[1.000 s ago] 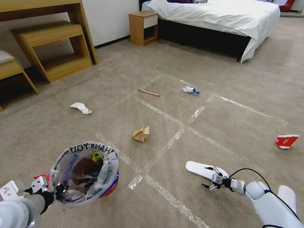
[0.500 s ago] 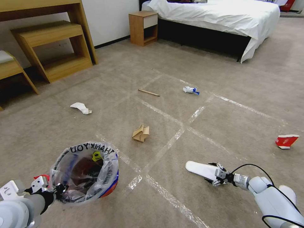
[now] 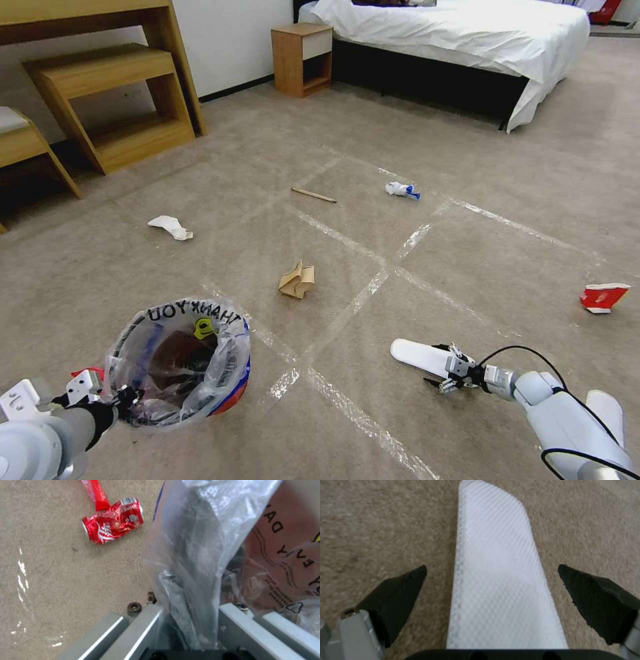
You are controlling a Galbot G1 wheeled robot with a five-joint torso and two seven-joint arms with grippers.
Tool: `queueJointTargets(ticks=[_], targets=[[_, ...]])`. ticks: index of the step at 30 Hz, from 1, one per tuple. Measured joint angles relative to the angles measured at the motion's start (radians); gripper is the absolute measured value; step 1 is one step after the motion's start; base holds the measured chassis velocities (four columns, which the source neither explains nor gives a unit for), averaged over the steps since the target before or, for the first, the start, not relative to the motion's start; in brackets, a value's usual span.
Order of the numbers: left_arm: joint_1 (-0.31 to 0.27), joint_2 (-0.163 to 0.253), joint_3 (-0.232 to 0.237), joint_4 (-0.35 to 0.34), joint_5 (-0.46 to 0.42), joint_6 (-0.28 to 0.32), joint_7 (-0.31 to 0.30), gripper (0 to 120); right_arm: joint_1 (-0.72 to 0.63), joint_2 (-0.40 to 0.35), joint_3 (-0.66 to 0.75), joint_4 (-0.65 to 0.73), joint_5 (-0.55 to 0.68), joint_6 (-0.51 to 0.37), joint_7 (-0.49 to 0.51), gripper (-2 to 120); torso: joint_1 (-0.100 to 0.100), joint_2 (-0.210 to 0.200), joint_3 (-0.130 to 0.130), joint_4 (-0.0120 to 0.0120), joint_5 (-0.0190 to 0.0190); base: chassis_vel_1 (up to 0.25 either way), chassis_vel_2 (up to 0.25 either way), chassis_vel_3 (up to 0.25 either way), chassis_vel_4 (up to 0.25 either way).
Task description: Pick up the trash bin and place the garbage on the floor into it.
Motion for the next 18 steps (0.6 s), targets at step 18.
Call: queueJointTargets(ticks=[18], targets=[[-0.023, -0.006, 0.030, 0.034, 0.020, -0.002, 0.021, 0, 0.051, 0.037, -0.002, -0.051, -0.089, -0.011, 0.072, 100, 0.000, 0.000, 0.000, -0.0001, 0.0001, 0.000, 0.000, 0.000, 0.000]])
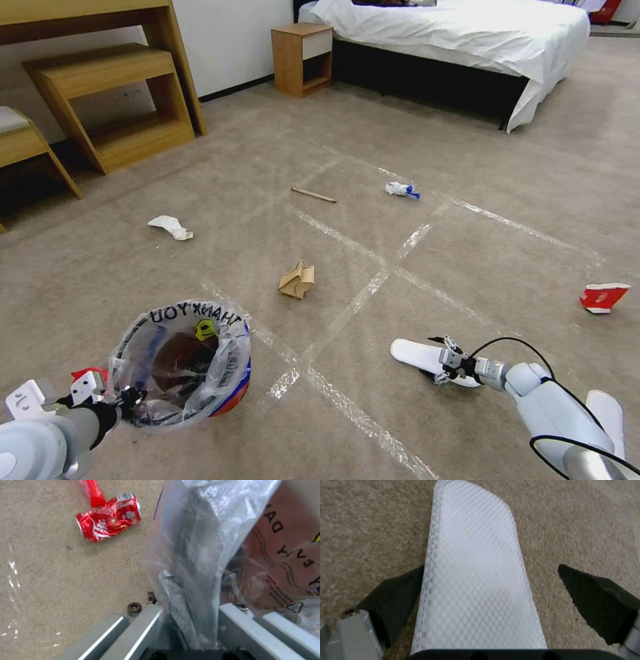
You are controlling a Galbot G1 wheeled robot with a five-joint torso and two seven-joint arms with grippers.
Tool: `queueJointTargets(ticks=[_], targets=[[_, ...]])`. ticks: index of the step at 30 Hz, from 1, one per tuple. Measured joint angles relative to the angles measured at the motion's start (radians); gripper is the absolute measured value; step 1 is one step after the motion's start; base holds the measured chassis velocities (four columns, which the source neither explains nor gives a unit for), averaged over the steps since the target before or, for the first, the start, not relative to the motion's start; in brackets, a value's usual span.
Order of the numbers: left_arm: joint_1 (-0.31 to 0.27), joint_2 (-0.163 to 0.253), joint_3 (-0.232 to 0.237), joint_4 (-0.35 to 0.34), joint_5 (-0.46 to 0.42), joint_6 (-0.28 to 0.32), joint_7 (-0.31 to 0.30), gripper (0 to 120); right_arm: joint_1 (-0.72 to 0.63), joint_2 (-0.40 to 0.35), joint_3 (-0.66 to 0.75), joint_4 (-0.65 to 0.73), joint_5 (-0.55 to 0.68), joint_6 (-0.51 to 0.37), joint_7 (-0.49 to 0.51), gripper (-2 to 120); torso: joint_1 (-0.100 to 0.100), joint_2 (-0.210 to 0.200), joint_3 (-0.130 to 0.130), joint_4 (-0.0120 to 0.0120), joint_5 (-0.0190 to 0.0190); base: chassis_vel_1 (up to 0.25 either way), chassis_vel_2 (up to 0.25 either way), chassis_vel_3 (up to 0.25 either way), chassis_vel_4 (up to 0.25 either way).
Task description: Pick up the trash bin and place the garbage on the floor into it.
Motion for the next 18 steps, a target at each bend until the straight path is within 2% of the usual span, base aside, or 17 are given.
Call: queueJointTargets(ticks=[18], targets=[[-0.004, 0.006, -0.001, 0.011, 0.008, -0.003, 0.016, 0, 0.035, 0.027, -0.035, -0.025, -0.034, -0.039, 0.060, 100, 0.000, 0.000, 0.000, -0.0003, -0.0006, 0.000, 0.000, 0.000, 0.000]])
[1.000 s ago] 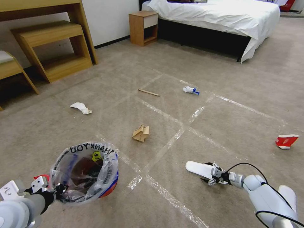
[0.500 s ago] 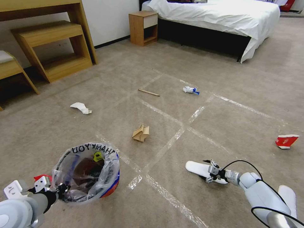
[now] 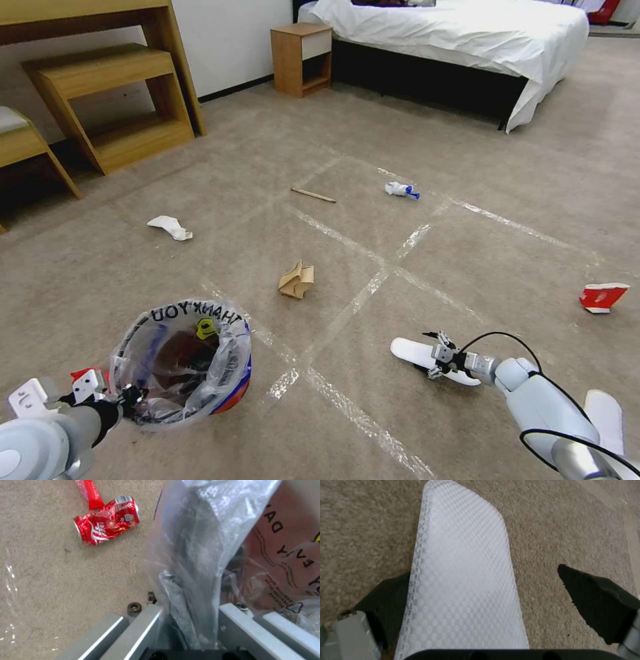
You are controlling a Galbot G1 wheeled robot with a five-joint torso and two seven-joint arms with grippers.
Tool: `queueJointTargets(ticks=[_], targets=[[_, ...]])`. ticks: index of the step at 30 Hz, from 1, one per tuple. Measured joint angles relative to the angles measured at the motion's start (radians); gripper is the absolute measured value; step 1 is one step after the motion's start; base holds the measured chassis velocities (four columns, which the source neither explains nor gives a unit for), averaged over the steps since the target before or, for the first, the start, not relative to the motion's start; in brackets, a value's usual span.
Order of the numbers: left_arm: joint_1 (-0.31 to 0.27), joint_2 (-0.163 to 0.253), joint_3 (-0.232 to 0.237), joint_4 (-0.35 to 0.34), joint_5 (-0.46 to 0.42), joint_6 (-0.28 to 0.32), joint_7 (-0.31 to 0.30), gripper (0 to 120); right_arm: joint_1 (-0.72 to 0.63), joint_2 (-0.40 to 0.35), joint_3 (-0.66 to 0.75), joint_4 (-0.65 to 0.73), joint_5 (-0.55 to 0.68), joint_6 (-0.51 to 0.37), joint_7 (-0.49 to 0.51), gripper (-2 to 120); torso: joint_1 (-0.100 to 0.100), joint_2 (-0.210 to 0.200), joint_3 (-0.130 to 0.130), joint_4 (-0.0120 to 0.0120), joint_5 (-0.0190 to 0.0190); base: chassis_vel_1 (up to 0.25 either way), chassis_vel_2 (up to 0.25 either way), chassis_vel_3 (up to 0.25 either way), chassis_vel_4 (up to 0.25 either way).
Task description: Pick up the trash bin and place the garbage on the floor into it.
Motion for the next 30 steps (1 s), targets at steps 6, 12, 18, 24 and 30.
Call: queueJointTargets(ticks=[6, 12, 18, 24, 30], targets=[[-0.005, 0.006, -0.001, 0.006, 0.001, -0.002, 0.002, 0, 0.000, 0.000, -0.008, 0.002, 0.025, -0.004, -0.017, 86, 0.000, 0.000, 0.000, 0.0002, 0.0007, 0.000, 0.000, 0.000, 0.000], [-0.015, 0.012, 0.000, 0.013, 0.001, -0.003, 0.002, 0, 0.004, -0.002, -0.014, 0.002, 0.034, -0.006, -0.024, 67, 0.000, 0.000, 0.000, 0.0005, 0.0010, 0.000, 0.000, 0.000, 0.000], [-0.023, 0.019, 0.002, 0.017, 0.001, -0.007, 0.003, 0, 0.008, -0.006, -0.028, 0.006, 0.058, -0.010, -0.019, 45, 0.000, 0.000, 0.000, 0.0005, 0.0009, 0.000, 0.000, 0.000, 0.000], [-0.023, 0.028, -0.002, 0.018, -0.001, -0.009, 0.003, 0, 0.010, -0.010, -0.032, 0.006, 0.071, -0.011, -0.020, 24, 0.000, 0.000, 0.000, 0.0004, 0.0008, 0.000, 0.000, 0.000, 0.000], [-0.028, 0.030, -0.002, 0.018, -0.002, -0.012, 0.003, 0, 0.011, -0.010, -0.034, 0.012, 0.081, -0.011, -0.022, 1, 0.000, 0.000, 0.000, 0.0004, 0.0006, 0.000, 0.000, 0.000, 0.000]])
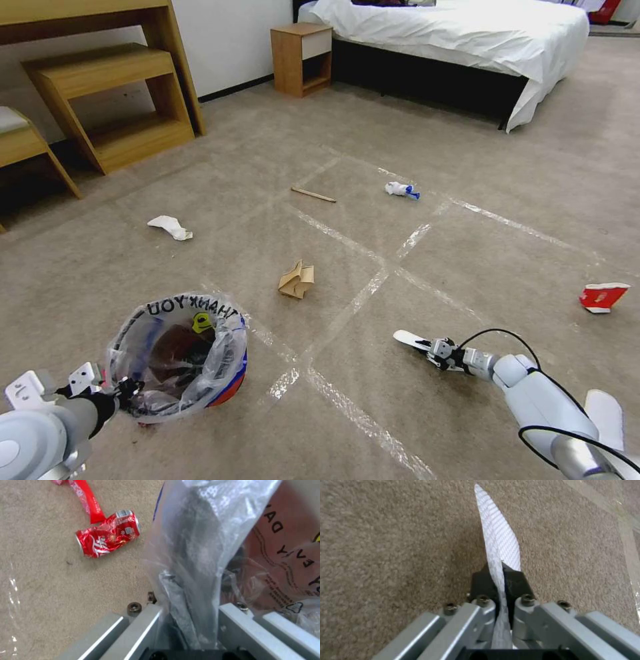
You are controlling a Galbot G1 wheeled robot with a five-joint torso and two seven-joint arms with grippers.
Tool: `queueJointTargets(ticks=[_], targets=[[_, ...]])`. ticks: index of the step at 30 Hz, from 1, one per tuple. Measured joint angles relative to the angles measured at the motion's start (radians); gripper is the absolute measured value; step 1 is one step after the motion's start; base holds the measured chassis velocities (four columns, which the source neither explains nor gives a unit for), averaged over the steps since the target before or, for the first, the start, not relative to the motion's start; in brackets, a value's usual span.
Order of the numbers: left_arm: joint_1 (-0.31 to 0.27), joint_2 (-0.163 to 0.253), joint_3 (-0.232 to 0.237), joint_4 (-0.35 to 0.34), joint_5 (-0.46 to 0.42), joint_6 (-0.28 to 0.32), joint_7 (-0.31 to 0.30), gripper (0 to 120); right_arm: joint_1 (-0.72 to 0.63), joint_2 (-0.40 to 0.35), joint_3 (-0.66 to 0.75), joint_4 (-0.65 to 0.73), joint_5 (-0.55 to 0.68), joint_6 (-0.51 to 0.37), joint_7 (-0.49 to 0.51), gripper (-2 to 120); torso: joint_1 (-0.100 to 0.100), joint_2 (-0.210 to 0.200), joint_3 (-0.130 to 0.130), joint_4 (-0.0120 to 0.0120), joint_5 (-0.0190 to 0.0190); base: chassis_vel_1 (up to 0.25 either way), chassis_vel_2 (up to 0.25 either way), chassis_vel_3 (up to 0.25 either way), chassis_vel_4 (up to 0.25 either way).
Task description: Pick up the trash bin and place the garbage on the floor into it.
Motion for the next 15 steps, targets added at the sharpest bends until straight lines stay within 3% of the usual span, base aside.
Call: queueJointTargets(ticks=[15], targets=[[0.004, -0.001, -0.001, 0.000, 0.001, -0.003, 0.000, 0, -0.019, 0.001, 0.030, 0.012, 0.041, 0.009, -0.036, 0, 0.000, 0.000, 0.000, -0.0002, 0.0001, 0.000, 0.000, 0.000, 0.000]])
